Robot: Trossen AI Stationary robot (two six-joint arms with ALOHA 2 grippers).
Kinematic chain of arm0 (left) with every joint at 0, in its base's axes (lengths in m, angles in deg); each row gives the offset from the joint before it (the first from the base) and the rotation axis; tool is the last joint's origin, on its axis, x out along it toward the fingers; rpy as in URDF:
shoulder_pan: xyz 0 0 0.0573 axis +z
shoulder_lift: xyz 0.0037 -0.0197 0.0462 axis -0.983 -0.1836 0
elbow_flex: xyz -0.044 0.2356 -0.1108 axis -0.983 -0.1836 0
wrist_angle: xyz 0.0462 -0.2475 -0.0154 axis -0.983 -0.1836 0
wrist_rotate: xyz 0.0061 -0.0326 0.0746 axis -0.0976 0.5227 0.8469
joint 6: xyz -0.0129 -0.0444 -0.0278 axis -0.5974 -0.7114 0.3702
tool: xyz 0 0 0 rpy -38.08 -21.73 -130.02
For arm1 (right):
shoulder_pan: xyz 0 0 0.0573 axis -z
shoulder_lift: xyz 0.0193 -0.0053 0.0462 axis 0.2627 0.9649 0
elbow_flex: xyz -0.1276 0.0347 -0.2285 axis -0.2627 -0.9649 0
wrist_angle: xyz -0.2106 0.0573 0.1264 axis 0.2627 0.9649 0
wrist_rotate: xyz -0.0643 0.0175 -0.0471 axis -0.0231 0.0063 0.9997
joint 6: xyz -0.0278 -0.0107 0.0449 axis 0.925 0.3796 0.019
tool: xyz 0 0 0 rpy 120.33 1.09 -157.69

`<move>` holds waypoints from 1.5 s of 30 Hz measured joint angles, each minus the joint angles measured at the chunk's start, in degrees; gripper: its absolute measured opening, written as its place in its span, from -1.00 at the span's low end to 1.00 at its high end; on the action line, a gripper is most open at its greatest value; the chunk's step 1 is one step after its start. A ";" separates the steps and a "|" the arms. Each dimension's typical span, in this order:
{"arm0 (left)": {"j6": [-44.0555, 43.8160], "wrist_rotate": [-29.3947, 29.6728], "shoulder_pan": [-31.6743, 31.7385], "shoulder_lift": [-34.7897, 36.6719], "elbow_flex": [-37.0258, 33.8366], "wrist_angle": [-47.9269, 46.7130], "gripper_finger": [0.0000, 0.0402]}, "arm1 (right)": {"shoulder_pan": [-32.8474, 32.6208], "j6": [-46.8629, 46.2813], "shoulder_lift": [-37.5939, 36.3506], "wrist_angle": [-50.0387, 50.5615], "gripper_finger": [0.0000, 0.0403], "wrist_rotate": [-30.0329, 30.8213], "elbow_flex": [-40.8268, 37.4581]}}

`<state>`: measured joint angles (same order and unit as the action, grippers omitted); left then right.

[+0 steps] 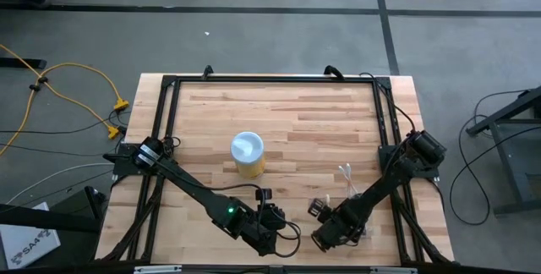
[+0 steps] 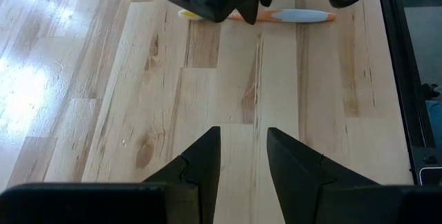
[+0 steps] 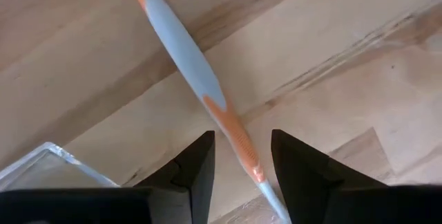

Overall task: Pick & Place toothbrushing station
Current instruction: Put the orange toothbrush in the top section of the transparent organizer

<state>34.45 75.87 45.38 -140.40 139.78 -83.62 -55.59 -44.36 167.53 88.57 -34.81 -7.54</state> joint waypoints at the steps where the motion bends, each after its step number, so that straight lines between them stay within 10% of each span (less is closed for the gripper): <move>1: -0.01 0.00 -0.01 0.00 0.00 -0.02 -0.44 | 0.00 0.42 0.00 -0.27 -0.33 0.02 -0.01; 45: -0.20 0.02 -0.63 0.00 0.02 0.13 -0.44 | 3.28 0.15 2.91 0.07 -0.61 -3.58 0.04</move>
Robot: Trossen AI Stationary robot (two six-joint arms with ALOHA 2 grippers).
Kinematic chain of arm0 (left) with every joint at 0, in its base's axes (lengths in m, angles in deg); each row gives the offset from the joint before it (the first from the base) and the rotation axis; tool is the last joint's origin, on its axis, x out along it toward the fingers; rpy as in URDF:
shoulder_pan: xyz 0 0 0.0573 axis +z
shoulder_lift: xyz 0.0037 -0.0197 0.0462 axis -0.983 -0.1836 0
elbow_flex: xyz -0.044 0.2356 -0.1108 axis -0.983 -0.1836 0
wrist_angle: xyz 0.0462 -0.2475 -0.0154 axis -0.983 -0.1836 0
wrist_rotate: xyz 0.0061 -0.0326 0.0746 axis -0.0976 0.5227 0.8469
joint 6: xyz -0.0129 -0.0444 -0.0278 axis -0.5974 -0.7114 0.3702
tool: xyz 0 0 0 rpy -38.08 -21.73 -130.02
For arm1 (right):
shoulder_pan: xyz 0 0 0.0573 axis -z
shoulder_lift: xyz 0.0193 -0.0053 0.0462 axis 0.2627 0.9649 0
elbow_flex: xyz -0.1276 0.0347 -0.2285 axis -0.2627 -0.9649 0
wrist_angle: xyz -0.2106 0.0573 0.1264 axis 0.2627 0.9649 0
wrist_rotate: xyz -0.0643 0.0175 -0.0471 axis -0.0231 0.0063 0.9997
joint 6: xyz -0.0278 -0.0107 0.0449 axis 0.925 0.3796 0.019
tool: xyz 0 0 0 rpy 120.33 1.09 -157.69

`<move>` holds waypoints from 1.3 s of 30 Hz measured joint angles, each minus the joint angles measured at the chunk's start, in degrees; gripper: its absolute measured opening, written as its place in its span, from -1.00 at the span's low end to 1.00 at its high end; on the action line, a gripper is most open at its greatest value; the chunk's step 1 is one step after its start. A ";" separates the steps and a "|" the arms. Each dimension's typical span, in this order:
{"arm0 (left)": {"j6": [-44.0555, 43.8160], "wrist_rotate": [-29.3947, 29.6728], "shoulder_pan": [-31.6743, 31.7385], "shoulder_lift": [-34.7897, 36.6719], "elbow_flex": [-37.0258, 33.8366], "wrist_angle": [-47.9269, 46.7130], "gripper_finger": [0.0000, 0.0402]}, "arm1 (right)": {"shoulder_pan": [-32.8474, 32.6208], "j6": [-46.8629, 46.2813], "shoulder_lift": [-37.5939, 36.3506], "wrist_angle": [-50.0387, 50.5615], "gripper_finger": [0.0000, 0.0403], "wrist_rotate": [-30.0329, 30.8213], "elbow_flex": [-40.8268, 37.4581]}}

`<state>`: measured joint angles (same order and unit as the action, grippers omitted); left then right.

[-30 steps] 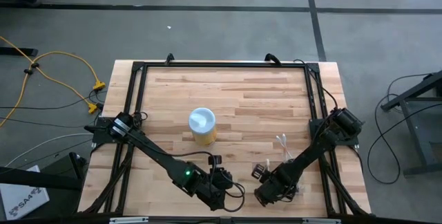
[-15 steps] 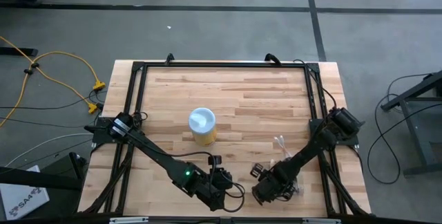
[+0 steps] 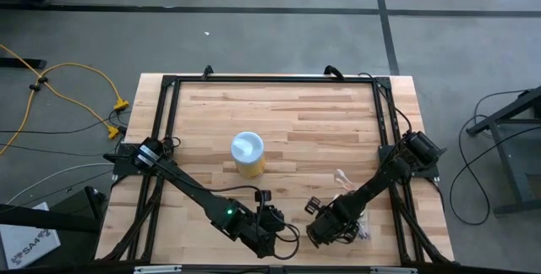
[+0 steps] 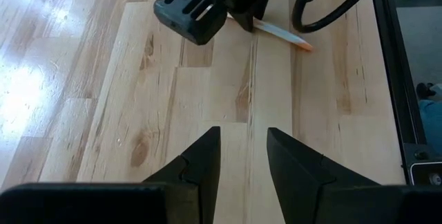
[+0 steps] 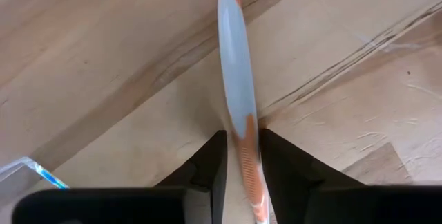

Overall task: Pick & Place toothbrushing station
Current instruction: Put the orange toothbrush in the top section of the transparent organizer

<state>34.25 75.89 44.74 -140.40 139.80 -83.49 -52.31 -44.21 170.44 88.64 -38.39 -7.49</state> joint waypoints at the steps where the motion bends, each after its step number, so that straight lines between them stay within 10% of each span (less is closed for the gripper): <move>1: 0.00 0.00 0.00 0.00 0.00 0.00 -0.44 | 0.00 0.00 0.00 0.05 -0.61 -0.02 -0.02; 39: 0.04 0.00 0.00 0.00 0.00 0.07 -0.44 | -0.33 -7.50 -2.80 4.73 -0.62 1.78 -0.24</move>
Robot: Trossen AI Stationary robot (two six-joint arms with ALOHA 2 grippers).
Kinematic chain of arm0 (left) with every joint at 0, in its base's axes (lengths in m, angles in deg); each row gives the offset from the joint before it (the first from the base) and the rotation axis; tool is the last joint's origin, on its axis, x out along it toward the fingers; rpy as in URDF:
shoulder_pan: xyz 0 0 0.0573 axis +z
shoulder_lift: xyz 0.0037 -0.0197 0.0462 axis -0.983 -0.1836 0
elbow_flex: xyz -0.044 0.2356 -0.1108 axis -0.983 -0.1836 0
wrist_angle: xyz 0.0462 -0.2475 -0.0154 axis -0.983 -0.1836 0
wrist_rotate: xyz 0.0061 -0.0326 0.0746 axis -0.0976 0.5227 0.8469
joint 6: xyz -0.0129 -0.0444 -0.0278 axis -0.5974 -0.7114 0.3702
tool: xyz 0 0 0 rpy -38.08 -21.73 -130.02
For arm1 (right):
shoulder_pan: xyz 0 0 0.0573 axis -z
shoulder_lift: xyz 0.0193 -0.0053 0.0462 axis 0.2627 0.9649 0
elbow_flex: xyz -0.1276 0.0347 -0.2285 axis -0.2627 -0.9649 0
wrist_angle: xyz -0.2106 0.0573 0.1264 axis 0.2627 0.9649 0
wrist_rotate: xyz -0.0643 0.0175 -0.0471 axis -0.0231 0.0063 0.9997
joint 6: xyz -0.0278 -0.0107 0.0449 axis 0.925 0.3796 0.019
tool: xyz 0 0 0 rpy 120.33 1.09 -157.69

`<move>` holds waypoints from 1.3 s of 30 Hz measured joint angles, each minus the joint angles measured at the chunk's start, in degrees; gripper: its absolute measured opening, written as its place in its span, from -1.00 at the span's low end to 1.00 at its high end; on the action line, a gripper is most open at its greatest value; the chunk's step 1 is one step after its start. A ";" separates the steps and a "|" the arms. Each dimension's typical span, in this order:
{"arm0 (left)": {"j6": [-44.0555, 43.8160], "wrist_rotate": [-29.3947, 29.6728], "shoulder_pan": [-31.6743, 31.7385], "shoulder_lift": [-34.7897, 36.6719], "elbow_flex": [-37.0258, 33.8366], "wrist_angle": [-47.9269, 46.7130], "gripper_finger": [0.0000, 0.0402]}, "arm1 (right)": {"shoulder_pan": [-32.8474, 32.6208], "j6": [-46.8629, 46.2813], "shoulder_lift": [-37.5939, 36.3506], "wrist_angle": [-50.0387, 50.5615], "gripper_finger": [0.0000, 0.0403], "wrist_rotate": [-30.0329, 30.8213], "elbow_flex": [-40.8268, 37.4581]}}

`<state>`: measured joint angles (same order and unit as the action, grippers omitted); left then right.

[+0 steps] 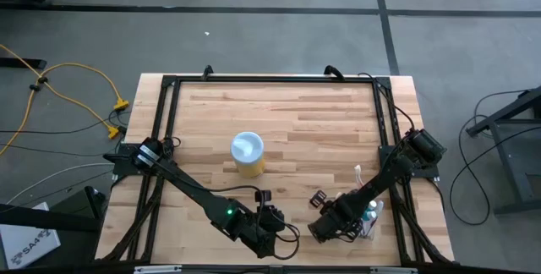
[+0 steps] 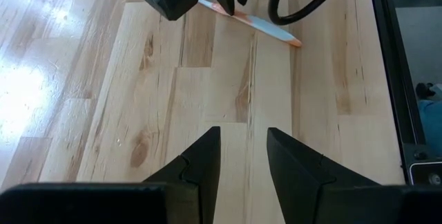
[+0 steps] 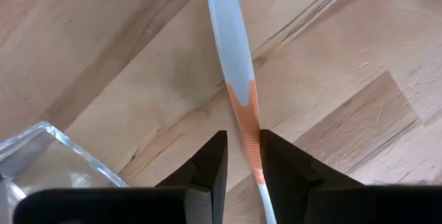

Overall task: Pick & Place toothbrushing station
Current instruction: Put the orange toothbrush in the top section of the transparent organizer

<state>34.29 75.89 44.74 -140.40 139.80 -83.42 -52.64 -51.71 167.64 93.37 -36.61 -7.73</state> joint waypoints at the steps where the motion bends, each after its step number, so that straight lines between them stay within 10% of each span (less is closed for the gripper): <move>1: 0.00 0.00 0.00 0.00 0.00 0.00 -0.44 | 0.02 0.01 -0.02 -0.05 -0.62 -0.37 0.02; 39: 0.00 -0.02 -0.02 0.00 0.00 -0.04 -0.44 | 3.82 -5.13 -0.09 -3.54 -0.61 -6.48 0.13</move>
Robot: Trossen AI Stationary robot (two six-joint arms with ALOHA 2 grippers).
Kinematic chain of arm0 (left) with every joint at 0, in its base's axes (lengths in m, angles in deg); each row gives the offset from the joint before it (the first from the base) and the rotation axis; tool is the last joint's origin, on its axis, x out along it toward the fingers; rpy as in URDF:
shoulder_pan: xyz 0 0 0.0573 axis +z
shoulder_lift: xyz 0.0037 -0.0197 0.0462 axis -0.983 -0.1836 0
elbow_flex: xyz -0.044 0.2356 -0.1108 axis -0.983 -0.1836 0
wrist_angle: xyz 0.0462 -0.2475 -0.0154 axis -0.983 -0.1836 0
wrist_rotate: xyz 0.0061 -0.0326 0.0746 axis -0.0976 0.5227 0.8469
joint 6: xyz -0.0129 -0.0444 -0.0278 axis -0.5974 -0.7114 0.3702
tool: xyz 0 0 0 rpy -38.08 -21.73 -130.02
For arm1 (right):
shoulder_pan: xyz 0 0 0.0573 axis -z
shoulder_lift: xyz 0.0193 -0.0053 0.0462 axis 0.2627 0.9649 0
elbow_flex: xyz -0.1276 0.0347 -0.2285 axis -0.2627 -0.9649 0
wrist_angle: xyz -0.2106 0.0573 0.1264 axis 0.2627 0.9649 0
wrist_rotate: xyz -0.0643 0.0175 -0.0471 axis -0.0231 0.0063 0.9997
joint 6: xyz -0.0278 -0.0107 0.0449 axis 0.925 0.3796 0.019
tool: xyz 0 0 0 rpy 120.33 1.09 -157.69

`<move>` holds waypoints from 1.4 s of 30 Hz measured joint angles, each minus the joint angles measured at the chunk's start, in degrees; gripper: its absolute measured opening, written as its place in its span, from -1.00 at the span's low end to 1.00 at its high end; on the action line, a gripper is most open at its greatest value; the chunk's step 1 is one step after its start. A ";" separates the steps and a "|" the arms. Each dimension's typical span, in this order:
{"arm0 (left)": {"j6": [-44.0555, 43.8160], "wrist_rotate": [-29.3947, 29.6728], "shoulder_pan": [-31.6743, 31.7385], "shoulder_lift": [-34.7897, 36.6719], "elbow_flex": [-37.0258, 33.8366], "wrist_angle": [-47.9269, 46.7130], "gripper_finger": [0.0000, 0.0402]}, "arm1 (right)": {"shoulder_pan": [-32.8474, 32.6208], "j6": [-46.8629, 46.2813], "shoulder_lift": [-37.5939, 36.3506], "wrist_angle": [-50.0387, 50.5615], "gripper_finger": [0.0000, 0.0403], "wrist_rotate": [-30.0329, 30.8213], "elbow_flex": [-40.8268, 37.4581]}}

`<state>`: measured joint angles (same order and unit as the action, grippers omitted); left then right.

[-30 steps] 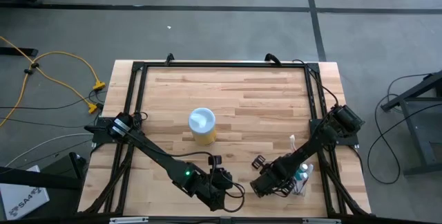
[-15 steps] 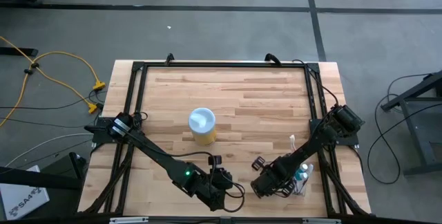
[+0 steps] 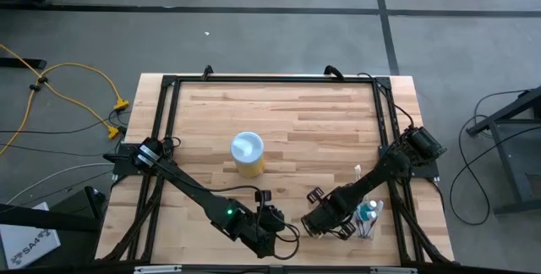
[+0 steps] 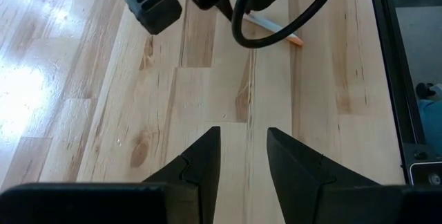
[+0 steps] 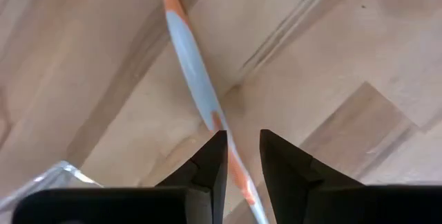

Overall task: Pick & Place toothbrushing station
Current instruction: Put the orange toothbrush in the top section of the transparent organizer

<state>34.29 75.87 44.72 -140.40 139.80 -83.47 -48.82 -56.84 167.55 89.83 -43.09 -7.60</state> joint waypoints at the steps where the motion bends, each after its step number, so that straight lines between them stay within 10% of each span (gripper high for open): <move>1: 0.00 0.00 0.01 0.00 0.00 0.00 -0.44 | -0.01 -0.36 0.00 0.00 -0.61 -0.43 0.00; 42: 0.20 -1.75 -0.74 0.00 0.00 -0.22 -0.44 | -1.89 -2.24 3.39 -3.48 -0.61 -3.38 0.26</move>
<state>34.49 74.12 43.98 -140.40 139.80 -83.68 -50.71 -59.08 170.94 86.35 -46.46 -7.34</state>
